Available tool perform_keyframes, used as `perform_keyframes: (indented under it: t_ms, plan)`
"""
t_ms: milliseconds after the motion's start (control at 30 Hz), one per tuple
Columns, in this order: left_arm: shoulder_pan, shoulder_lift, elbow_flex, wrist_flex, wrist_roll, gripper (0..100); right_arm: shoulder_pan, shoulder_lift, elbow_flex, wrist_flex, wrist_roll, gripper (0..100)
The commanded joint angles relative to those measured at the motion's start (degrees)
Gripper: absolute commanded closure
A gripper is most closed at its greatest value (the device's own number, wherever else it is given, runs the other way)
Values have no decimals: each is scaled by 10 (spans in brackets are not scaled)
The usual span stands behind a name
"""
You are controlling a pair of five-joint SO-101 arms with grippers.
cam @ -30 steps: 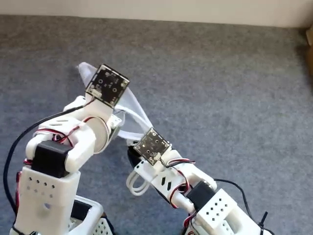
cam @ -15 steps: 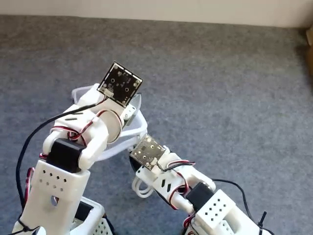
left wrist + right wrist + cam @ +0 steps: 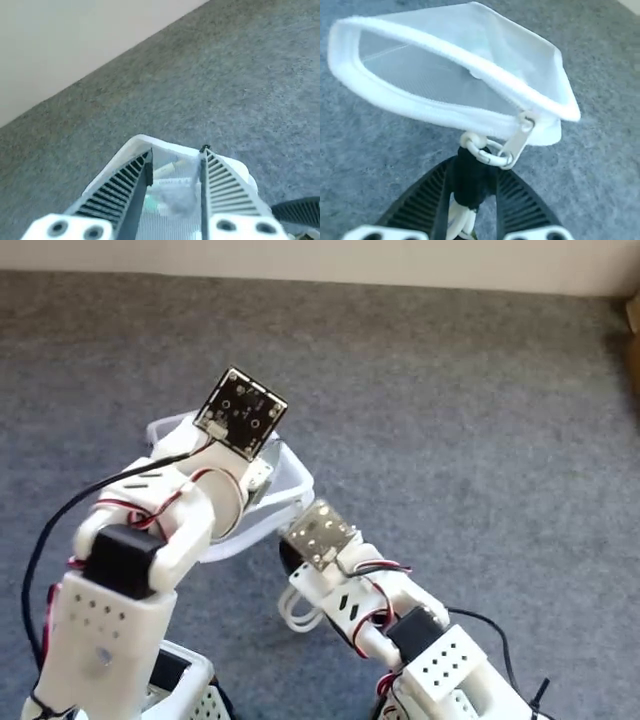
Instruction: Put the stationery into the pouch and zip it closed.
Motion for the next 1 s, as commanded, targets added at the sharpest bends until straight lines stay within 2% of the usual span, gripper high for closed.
perform_keyframes:
  t_ms: [0,267,400,600,733,967]
  plan:
    - [-7,-5,-102,122,0,842,25,-14,-19,0,-43,994]
    - [-63,-5,-184,287,0,842,43,-14,-62,2,-117,994]
    - [-65,-5,-208,350,-3,842,42,-14,-89,0,-134,994]
    - [-65,-6,-154,360,-3,842,42,-13,-132,-5,-144,994]
    - [-62,-41,-148,361,-3,841,42,-9,-131,-80,-142,994]
    - [48,-166,-67,361,-3,839,42,-9,-116,-158,-141,994]
